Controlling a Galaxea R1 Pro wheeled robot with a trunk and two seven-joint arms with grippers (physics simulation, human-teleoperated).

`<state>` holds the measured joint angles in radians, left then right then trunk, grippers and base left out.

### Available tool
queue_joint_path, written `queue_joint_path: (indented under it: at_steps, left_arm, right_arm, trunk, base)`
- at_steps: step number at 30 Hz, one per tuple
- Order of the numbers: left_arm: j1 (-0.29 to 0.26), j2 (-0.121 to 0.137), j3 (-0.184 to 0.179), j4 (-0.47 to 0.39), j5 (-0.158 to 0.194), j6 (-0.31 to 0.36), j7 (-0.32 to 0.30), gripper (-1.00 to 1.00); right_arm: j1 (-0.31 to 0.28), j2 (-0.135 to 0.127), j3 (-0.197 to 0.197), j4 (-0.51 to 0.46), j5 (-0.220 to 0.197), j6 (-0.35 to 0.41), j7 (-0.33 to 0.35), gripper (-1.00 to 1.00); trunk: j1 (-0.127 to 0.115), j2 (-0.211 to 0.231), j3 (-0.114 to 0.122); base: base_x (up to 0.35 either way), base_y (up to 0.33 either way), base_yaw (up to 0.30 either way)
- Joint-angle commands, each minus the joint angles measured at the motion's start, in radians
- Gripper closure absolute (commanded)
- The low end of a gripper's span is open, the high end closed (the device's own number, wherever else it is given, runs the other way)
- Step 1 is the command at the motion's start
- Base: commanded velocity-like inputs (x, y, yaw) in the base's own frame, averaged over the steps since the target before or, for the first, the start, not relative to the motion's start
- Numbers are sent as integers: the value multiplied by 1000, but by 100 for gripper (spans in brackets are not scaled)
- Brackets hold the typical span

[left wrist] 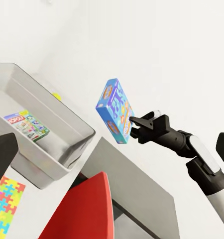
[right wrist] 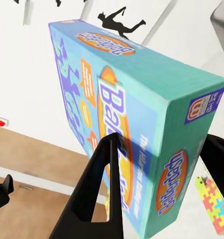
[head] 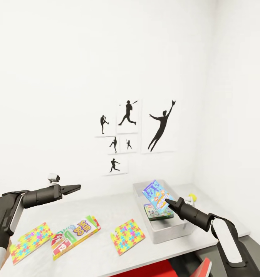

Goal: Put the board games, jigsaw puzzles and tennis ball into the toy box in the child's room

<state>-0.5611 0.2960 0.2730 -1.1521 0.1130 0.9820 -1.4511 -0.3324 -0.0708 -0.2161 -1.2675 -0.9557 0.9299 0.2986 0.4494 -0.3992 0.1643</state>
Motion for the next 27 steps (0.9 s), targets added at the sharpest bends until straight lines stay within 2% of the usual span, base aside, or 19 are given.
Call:
queue_joint_path:
  at_steps: [1,11,19,27]
  left_arm:
    - [0,0,0,0,1,11,-3,-100]
    - [0,0,0,0,2,11,-3,-100]
    - [0,0,0,0,1,12,-3,-100]
    - [0,0,0,0,2,12,-3,-100]
  right_arm:
    - [-1,0,-2,0,8,4,9,100]
    - [-1,0,-2,0,8,4,9,100]
    - [-1,0,-2,0,8,4,10,100]
    - [-1,0,-2,0,8,4,10,100]
  trunk:
    - [1,-1,0]
    - [1,-1,0]
    - [1,-1,0]
    - [1,-1,0]
  base:
    - [87,-85,0]
    - [64,-38,4]
    - [34,-29,136]
    - [16,-2,31]
